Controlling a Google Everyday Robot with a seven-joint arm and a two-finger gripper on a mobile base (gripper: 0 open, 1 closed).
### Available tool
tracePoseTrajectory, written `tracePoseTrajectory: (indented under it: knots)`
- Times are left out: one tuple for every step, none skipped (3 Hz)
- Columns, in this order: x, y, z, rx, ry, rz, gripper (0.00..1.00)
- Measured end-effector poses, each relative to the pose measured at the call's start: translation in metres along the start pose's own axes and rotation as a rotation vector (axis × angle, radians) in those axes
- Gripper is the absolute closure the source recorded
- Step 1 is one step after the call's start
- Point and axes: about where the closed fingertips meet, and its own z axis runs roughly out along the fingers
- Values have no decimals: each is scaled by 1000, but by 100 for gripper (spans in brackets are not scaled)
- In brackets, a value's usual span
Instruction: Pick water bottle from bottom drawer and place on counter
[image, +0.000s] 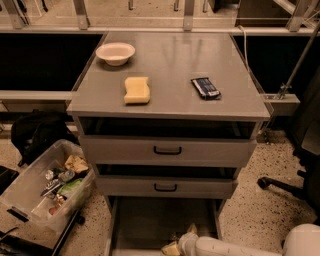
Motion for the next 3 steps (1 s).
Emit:
tracePoseTrajectory:
  knots:
    - [1, 0, 8, -16, 1, 10, 0]
    - [6, 0, 23, -55, -20, 32, 0]
    - [7, 0, 33, -84, -37, 47, 0]
